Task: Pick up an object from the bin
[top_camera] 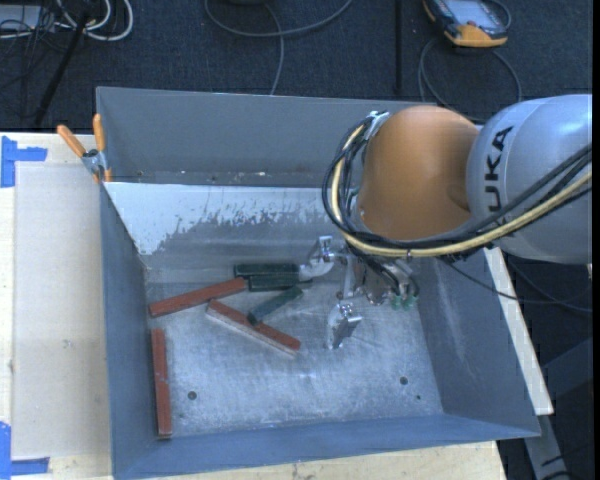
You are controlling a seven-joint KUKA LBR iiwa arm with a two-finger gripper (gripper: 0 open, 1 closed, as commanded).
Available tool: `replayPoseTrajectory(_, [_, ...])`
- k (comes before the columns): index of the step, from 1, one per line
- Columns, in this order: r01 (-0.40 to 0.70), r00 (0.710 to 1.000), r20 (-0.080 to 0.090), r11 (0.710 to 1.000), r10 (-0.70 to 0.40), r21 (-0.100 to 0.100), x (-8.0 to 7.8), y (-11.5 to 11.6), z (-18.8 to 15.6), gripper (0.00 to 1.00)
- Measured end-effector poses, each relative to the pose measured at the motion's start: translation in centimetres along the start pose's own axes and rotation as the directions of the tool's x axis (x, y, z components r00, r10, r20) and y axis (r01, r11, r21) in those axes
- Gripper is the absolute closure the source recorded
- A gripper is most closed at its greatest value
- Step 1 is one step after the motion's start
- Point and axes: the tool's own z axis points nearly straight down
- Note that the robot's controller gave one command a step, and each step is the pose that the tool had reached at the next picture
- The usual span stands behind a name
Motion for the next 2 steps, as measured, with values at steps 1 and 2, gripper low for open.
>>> replayPoseTrajectory(1, [-0.002, 1.000, 0.024, 1.000, 0.002, 0.004, 1.1, -0.1, 0.6, 0.00])
replayPoseTrajectory(2, [0.040, 0.999, 0.022, 0.999, -0.040, 0.003, 1.1, 1.9, 11.1, 1.00])
